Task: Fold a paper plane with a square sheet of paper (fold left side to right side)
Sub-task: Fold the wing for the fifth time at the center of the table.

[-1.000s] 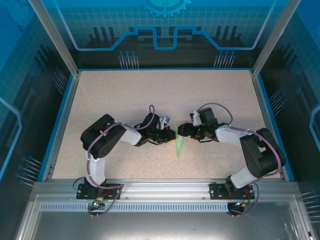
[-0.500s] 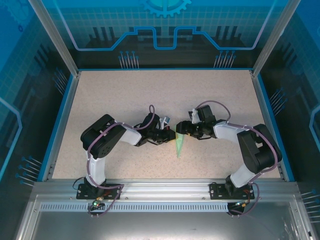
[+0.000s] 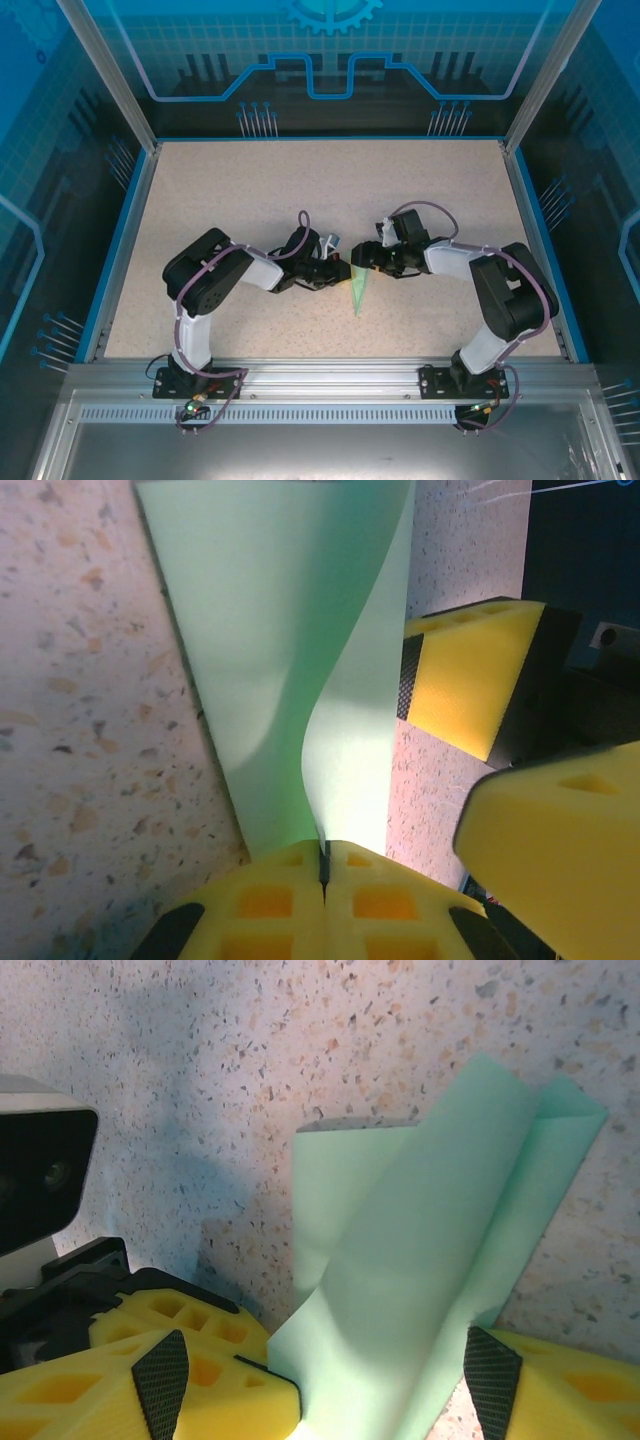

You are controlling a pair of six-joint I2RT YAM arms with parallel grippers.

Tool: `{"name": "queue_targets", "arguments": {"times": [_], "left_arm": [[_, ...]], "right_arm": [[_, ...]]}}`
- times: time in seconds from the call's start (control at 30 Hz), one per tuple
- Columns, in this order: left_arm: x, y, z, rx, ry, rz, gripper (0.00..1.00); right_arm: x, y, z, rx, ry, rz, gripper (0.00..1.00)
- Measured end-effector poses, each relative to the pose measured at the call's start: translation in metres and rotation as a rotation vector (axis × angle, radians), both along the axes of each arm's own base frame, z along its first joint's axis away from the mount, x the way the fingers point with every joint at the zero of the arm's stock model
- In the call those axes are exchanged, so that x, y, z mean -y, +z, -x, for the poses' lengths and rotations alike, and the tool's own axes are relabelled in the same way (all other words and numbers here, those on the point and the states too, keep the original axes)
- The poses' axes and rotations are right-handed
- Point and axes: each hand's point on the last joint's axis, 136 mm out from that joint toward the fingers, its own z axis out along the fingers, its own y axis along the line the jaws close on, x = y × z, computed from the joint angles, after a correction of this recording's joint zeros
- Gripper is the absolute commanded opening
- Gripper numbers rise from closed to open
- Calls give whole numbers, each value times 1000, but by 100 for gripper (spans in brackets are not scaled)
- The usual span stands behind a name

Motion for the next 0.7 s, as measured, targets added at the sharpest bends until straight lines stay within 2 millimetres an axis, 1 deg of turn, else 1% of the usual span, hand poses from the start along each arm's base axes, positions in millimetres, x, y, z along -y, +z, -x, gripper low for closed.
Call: {"name": "queue_targets", "arguments": {"times": [0.33, 0.53, 0.7], "left_arm": [[2, 1, -2, 6, -3, 0, 0], [2, -5, -2, -7, -5, -14, 0], [2, -5, -3, -2, -9, -16, 0]], "right_arm": [[-1, -2, -3, -25, -1, 13, 77], [-1, -3, -4, -36, -1, 17, 77], [-1, -2, -4, -37, -1, 17, 78]]}}
